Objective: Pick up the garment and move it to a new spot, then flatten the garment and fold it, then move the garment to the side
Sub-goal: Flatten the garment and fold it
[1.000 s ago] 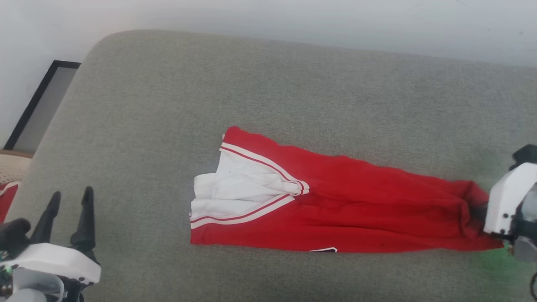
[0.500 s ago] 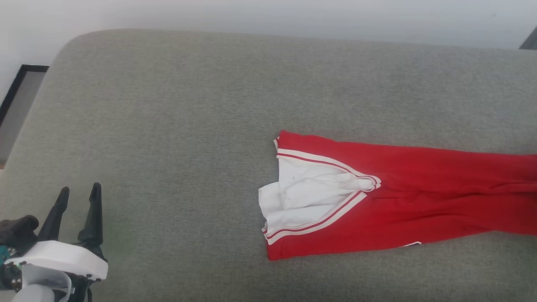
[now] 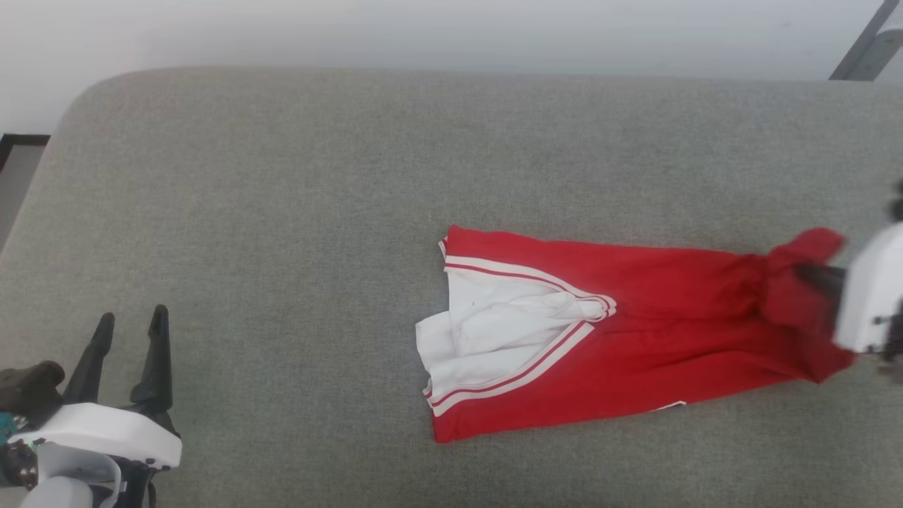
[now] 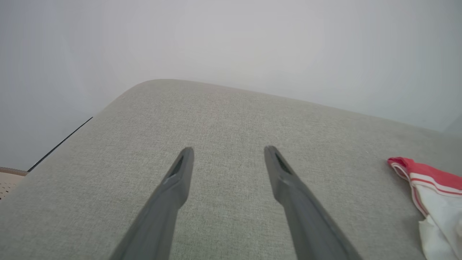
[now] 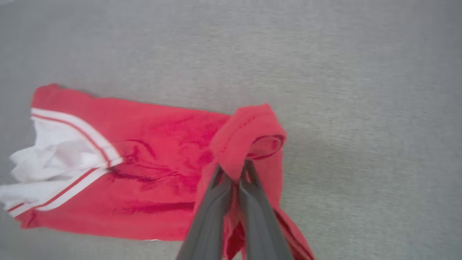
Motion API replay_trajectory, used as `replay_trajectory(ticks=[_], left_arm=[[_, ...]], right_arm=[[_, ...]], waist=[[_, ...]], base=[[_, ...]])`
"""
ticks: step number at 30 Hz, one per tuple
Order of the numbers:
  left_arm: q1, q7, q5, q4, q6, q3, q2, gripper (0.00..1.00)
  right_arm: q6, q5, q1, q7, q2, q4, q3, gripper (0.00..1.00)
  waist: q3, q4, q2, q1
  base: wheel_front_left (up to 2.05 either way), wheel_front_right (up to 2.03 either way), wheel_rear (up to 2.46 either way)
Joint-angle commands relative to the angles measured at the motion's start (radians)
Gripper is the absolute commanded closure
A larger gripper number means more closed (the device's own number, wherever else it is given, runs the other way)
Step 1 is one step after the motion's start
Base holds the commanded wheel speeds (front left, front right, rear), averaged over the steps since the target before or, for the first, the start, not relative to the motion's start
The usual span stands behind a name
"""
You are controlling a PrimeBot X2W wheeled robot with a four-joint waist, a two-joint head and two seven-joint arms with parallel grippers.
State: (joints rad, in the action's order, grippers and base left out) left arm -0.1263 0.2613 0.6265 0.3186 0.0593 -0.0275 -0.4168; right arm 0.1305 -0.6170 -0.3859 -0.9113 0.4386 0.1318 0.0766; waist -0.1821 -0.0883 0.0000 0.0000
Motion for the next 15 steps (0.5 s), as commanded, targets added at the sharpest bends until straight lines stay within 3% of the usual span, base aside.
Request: replay_trajectory(ticks=[1, 7, 15], left_arm=[[0.002, 0.004, -0.006, 0.0, 0.005, 0.001, 0.003, 0.0], [-0.018, 0.003, -0.019, 0.012, 0.013, -0.027, 0.013, 0.0], [-0.061, -0.005, -0.031, 0.037, 0.03, -0.073, 0.026, 0.0]], right_arm=[[0.0, -0.013, 0.015, -0.009, -0.029, -0.045, -0.037, 1.0], [0.0, -0.024, -0.005, -0.028, -0.093, -0.121, -0.197, 1.0], [0.0, -0.051, -0.075, 0.021, -0.155, -0.038, -0.365, 1.0]], waist=[[0.008, -0.001, 0.0, 0.0], [0.024, -0.028, 0.0, 0.0], [0.033, -0.094, 0.0, 0.0]], base=[[0.0, 0.0, 0.0], [0.0, 0.0, 0.0], [0.0, 0.0, 0.0]])
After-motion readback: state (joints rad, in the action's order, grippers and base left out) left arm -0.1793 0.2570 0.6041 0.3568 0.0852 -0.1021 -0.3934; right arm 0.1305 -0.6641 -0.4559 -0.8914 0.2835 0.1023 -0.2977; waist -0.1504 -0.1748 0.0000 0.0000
